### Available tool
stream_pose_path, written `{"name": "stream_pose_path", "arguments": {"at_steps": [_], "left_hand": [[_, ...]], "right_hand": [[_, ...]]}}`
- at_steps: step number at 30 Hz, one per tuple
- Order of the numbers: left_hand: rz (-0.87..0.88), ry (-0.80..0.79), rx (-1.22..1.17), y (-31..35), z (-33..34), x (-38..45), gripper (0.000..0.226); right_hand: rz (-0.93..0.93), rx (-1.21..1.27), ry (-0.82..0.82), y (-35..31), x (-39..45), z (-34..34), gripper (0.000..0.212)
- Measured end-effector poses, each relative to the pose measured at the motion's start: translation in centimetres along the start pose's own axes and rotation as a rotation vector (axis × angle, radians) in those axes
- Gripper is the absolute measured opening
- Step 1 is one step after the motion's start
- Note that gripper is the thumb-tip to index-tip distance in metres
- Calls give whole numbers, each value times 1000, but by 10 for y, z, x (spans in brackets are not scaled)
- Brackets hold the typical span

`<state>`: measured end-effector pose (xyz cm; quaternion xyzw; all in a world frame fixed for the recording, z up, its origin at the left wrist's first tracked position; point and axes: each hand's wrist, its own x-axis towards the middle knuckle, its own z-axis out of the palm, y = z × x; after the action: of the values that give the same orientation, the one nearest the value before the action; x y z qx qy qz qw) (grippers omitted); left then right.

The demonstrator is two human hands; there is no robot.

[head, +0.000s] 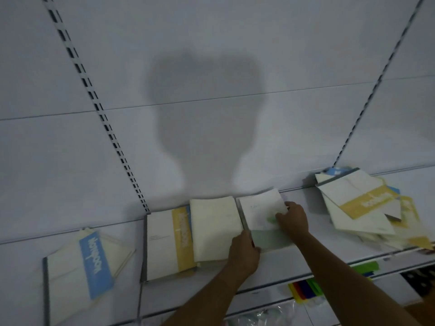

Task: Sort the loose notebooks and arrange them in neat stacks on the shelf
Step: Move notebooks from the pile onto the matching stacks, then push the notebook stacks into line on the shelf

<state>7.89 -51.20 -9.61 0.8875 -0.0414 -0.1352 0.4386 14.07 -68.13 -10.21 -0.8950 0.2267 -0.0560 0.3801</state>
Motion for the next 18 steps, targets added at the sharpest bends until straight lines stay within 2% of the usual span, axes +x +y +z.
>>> {"name": "stream_pose_path", "arguments": {"at_steps": [11, 14, 16, 18], "left_hand": [[-25, 62, 207, 2, 6, 3, 36], [-1, 126, 165, 4, -5, -3, 29], [11, 186, 115, 2, -18, -8, 22], [1, 250, 119, -6, -39, -13, 17]], "right_hand": [[-36, -133, -127, 14, 6, 8, 28], [-10, -198, -26, -2, -2, 12, 39], [-50, -204, 52, -22, -8, 21, 47], [-126, -151, 83, -50, -17, 35, 45]]}}
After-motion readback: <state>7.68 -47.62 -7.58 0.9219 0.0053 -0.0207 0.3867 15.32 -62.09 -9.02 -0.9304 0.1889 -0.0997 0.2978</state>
